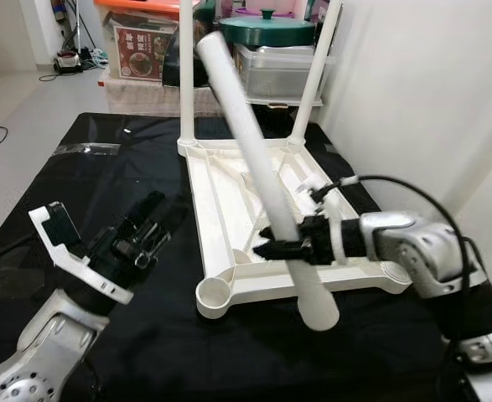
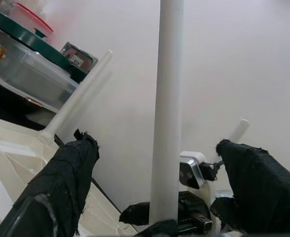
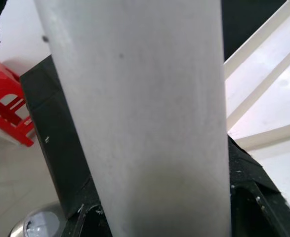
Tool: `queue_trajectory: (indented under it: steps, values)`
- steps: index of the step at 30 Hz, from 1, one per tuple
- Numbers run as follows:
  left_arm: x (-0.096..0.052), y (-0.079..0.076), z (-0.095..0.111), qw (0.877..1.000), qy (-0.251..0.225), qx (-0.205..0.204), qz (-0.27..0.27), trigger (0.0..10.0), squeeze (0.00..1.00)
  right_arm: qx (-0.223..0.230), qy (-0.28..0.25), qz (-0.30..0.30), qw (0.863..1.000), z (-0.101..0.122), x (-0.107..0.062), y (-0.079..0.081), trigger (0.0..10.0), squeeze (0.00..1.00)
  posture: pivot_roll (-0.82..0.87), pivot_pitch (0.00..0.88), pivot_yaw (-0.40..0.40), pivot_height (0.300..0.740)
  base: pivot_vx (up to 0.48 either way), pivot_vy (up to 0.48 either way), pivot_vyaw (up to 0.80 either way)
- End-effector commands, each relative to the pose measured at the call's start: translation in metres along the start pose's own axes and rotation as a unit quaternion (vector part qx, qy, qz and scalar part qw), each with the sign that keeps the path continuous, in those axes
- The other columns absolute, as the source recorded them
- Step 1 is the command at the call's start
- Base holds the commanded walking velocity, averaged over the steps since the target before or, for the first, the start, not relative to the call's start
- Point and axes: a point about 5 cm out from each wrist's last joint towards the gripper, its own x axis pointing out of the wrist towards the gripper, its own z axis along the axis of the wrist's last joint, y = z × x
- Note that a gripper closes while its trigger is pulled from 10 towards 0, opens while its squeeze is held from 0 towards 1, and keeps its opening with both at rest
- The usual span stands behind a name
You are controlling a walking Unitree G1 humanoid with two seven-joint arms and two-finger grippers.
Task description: Building children table
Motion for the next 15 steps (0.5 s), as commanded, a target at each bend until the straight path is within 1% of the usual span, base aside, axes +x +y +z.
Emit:
queue_trajectory:
  steps: [1, 2, 4, 5, 6, 7, 8, 9, 10, 11, 12, 13, 14, 15]
  values:
    - [0.000, -0.003, -0.001, 1.000, 0.010, 0.000, -0.012, 10.0, 0.00, -0.006, -0.013, 0.001, 1.000, 0.005, -0.003, -0.001, 0.0, 0.00, 0.01, 0.000, -0.089, 0.740, 0.000, 0.000, 0.00]
    - [-0.009, 0.040, -0.025, 0.968, 0.155, 0.116, 0.159, 10.0, 0.00, 0.033, -0.126, -0.169, 0.977, 0.038, -0.013, -0.039, 4.4, 0.00, 0.00, 0.000, -0.084, 0.740, 0.000, 0.000, 0.00]
    - [-0.009, 0.040, -0.025, 0.968, 0.155, 0.116, 0.159, 10.0, 0.00, 0.033, -0.126, -0.169, 0.977, 0.038, -0.013, -0.039, 4.4, 0.00, 0.00, 0.000, -0.084, 0.740, 0.000, 0.000, 0.00]
    - [-0.015, 0.051, -0.032, 0.939, 0.213, 0.180, 0.201, 10.0, 0.00, 0.073, -0.176, -0.212, 0.959, 0.048, -0.015, -0.050, 10.0, 0.00, 0.01, 0.000, -0.086, 0.740, 0.000, 0.000, 0.00]
    - [-0.018, 0.056, -0.034, 0.916, 0.243, 0.222, 0.230, 10.0, 0.00, 0.104, -0.223, -0.241, 0.939, 0.054, -0.014, -0.055, 10.0, 0.00, 0.03, 0.000, -0.088, 0.740, 0.000, 0.000, 0.00]
    - [-0.018, 0.056, -0.033, 0.906, 0.254, 0.242, 0.239, 10.0, 0.00, 0.122, -0.251, -0.250, 0.927, 0.057, -0.013, -0.055, 10.0, 0.00, 0.03, 0.000, -0.088, 0.740, 0.000, 0.000, 0.00]
    - [-0.017, 0.056, -0.032, 0.901, 0.256, 0.249, 0.245, 10.0, 0.00, 0.130, -0.266, -0.255, 0.920, 0.058, -0.012, -0.055, 10.0, 0.00, 0.03, 0.000, -0.088, 0.740, 0.000, 0.000, 0.00]
    - [-0.017, 0.057, -0.031, 0.899, 0.257, 0.252, 0.249, 10.0, 0.00, 0.133, -0.273, -0.258, 0.917, 0.058, -0.011, -0.055, 10.0, 0.00, 0.03, 0.000, -0.088, 0.740, 0.000, 0.000, 0.00]
    - [-0.017, 0.057, -0.031, 0.899, 0.257, 0.252, 0.249, 10.0, 0.00, 0.133, -0.273, -0.258, 0.917, 0.058, -0.011, -0.055, 10.0, 0.00, 0.03, 0.000, -0.088, 0.740, 0.000, 0.000, 0.00]
    - [-0.023, 0.062, -0.032, 0.885, 0.275, 0.272, 0.260, 10.0, 0.00, 0.147, -0.290, -0.275, 0.905, 0.059, -0.008, -0.056, 10.0, 0.00, 0.04, 0.000, -0.088, 0.740, 0.000, 0.000, 0.00]
    - [-0.023, 0.062, -0.032, 0.885, 0.275, 0.272, 0.260, 10.0, 0.00, 0.147, -0.290, -0.275, 0.905, 0.059, -0.008, -0.056, 10.0, 0.00, 0.04, 0.000, -0.088, 0.740, 0.000, 0.000, 0.00]
    - [-0.027, 0.066, -0.032, 0.876, 0.284, 0.286, 0.266, 10.0, 0.00, 0.177, -0.318, -0.281, 0.888, 0.058, -0.005, -0.056, 10.0, 0.00, 0.03, 0.000, -0.084, 0.740, 0.000, 0.000, 0.00]
    - [-0.030, 0.067, -0.029, 0.873, 0.285, 0.292, 0.266, 10.0, 0.00, 0.206, -0.340, -0.287, 0.871, 0.057, 0.000, -0.054, 10.0, 0.00, 0.04, 0.000, -0.079, 0.740, 0.000, 0.000, 0.00]
    - [-0.031, 0.067, -0.028, 0.874, 0.284, 0.294, 0.265, 10.0, 0.00, 0.234, -0.357, -0.286, 0.858, 0.055, 0.004, -0.053, 10.0, 0.00, 0.04, 0.000, -0.079, 0.740, 0.000, 0.000, 0.00]
